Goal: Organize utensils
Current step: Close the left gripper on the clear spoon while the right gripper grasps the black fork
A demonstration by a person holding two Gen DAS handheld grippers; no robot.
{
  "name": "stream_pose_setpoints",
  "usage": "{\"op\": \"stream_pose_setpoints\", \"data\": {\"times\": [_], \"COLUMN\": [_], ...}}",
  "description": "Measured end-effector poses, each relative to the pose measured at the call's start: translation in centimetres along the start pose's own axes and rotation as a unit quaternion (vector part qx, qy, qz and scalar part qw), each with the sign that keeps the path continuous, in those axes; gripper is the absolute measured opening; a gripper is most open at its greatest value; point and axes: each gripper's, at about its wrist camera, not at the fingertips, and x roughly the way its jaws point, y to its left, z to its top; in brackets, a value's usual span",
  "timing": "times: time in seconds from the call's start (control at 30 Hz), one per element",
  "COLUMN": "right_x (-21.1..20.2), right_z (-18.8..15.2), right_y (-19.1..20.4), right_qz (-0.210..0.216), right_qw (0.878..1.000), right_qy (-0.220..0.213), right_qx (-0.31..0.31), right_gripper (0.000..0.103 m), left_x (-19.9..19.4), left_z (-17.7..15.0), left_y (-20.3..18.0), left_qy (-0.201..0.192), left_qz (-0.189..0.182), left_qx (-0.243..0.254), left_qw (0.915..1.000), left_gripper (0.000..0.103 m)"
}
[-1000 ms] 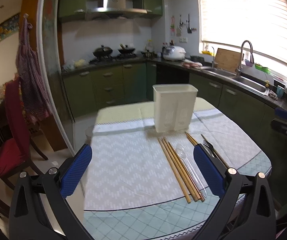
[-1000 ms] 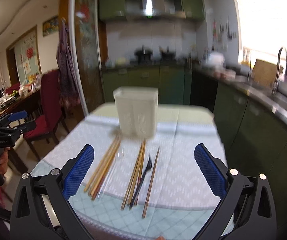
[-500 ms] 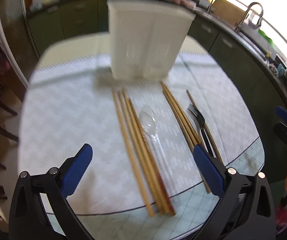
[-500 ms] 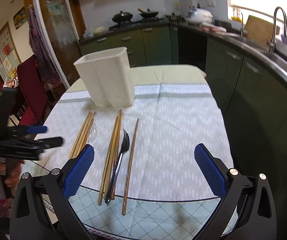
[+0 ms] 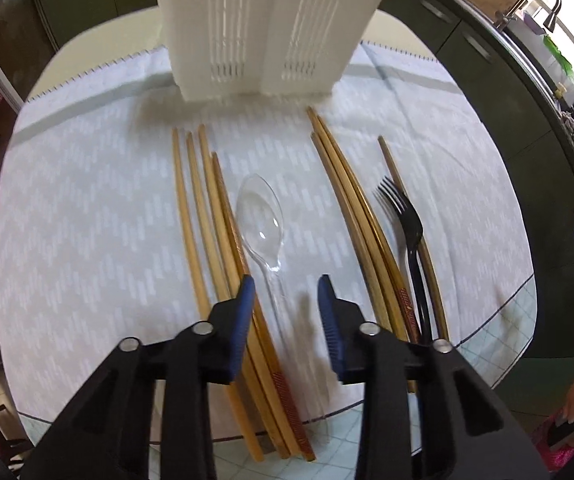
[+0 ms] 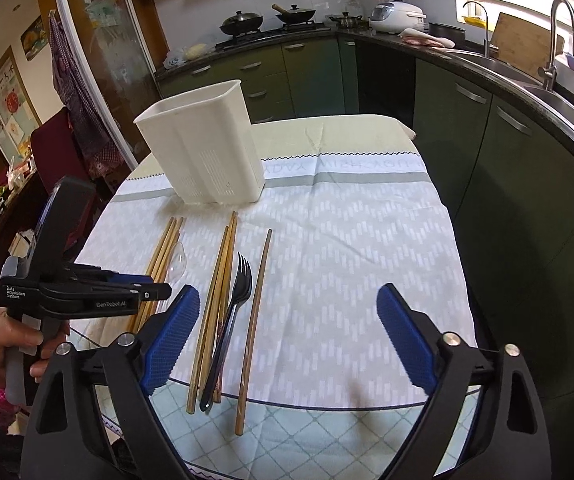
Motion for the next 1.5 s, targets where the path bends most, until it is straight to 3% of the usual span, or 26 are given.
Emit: {"op": "stream_pose_setpoints", "data": {"times": [0.13,0.37,0.5,0.63,0.77,0.93,1.07,1.3,1.37,1.43,1.5], "right_x": [1.0,2.1,2.1,2.5,4.0,7.0,9.9,12.2,12.7,13.4,13.5], "right_z": [0.3,0.5,0.6,0.7,0.7,0.4,0.2,1.6,2.0,2.2,2.3], "right_y": [0.6,0.8,0.9,1.3,2.1,3.4,3.7,4.6,4.8,5.0,5.1], "right_qz": [-0.017,-0.007,-0.003,0.006,0.040,0.081,0.102,0.067,0.056,0.042,0.031], "right_qw": [1.000,0.999,0.999,0.999,0.996,0.987,0.979,0.979,0.979,0.979,0.980], "right_qy": [0.016,0.032,0.030,0.039,0.073,0.131,0.173,0.191,0.196,0.199,0.195], "right_qx": [-0.017,-0.028,-0.030,-0.036,-0.042,-0.042,-0.020,-0.015,-0.020,-0.026,-0.034], "right_gripper": [0.058,0.056,0.056,0.056,0.056,0.037,0.033,0.028,0.024,0.012,0.009], "left_x": [0.6,1.0,1.8,2.3,2.3,2.2,2.2,2.1,1.9,1.9,1.9], "left_z": [0.3,0.6,1.1,1.3,1.2,1.5,1.4,1.4,1.0,1.0,1.0], "left_y": [-0.4,-1.0,-0.8,-1.0,-0.9,-0.4,-0.7,-0.4,0.0,0.0,-0.1], "left_qy": [0.002,0.013,0.023,0.023,0.022,0.015,0.008,0.008,0.006,0.005,0.003], "left_qz": [0.008,-0.004,0.003,0.004,0.002,0.003,0.010,0.002,0.003,0.004,0.002], "left_qx": [0.000,0.001,-0.007,-0.006,-0.012,-0.010,0.005,0.010,0.012,0.015,0.015], "left_qw": [1.0000,0.9999,0.9997,0.9997,0.9997,0.9998,0.9999,0.9999,0.9999,0.9999,0.9999], "left_gripper": [0.030,0.025,0.011,0.011,0.011,0.012,0.012,0.012,0.012,0.012,0.012]}}
